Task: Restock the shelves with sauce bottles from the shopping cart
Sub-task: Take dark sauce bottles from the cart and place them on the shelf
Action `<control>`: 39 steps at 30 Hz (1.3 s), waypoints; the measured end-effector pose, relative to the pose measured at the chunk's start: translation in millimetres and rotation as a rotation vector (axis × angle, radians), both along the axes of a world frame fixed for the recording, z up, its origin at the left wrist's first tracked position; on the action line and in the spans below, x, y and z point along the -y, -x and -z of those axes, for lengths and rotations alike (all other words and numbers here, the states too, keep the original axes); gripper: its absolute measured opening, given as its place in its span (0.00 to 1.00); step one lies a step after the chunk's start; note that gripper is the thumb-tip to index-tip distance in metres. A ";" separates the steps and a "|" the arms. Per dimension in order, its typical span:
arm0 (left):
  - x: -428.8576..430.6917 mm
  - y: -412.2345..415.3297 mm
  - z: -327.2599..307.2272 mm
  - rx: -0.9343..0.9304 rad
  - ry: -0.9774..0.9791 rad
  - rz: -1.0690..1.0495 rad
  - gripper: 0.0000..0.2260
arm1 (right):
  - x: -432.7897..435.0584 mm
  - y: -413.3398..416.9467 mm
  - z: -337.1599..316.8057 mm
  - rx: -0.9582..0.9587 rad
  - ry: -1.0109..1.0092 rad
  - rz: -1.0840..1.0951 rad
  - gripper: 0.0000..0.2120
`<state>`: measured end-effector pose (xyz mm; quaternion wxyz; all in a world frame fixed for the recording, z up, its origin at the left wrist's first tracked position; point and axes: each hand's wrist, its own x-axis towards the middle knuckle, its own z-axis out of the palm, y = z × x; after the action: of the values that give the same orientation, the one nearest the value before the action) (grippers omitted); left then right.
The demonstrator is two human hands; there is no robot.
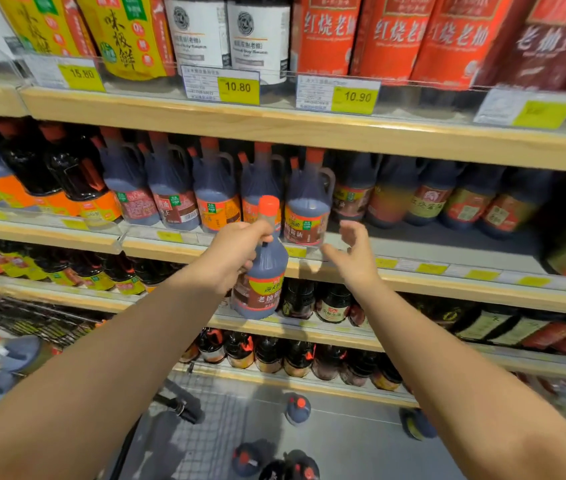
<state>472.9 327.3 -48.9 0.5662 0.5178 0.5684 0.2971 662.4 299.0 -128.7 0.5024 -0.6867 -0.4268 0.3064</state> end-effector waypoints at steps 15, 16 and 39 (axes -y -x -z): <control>109.0 -69.9 -71.5 0.555 0.564 0.431 0.07 | 124.1 41.0 -5.1 0.265 0.154 0.169 0.46; 117.1 -72.6 -73.1 0.589 0.598 0.476 0.06 | 125.0 39.4 -8.4 0.246 0.185 0.199 0.48; 9.0 -50.2 4.1 -0.044 -0.193 0.011 0.07 | 25.5 -52.7 -13.9 0.338 -0.155 0.240 0.36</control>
<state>523.1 318.3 -53.0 0.5027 0.5796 0.5463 0.3360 715.1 273.5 -114.8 0.5081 -0.7333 -0.4425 0.0913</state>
